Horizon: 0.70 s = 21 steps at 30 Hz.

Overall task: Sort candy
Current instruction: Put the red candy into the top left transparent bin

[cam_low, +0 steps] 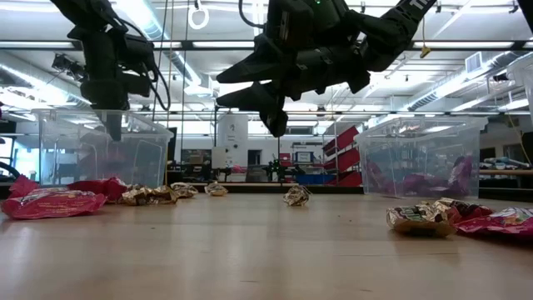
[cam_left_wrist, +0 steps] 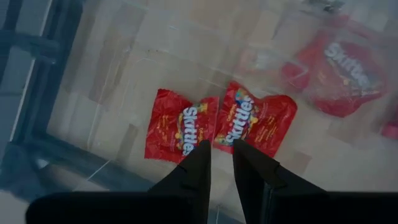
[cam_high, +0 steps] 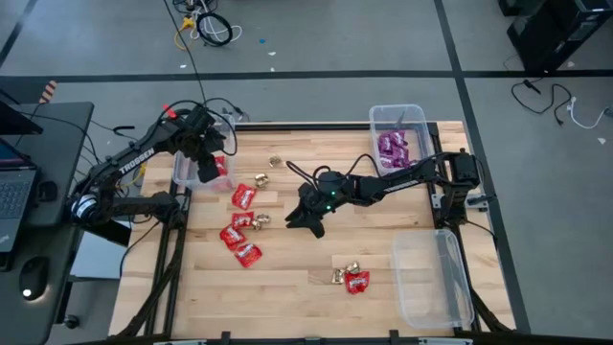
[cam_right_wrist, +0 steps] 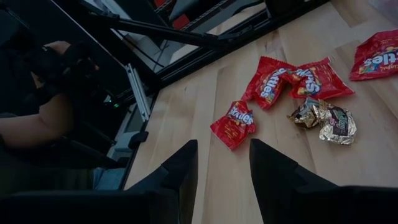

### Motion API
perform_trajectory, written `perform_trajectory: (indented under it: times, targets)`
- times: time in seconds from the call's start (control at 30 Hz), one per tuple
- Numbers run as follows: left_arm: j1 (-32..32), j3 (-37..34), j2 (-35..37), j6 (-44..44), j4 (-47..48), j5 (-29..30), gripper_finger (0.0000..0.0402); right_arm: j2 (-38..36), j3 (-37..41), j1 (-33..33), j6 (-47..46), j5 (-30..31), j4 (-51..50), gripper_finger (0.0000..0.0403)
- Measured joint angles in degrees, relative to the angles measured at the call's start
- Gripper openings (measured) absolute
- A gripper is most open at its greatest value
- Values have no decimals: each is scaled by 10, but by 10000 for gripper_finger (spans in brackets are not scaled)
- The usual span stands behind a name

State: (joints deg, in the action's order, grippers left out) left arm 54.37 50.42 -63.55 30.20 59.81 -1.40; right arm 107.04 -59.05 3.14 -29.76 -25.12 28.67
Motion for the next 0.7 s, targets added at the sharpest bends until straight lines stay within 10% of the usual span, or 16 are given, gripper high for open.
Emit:
perform_trajectory:
  times: [0.4,0.7]
  targets:
    - [0,101,0,-48,-1,-3,71,0,0,0,0,0,0,130]
    - [-37,136,17,-51,39,-194,71,0,0,0,0,0,0,130]
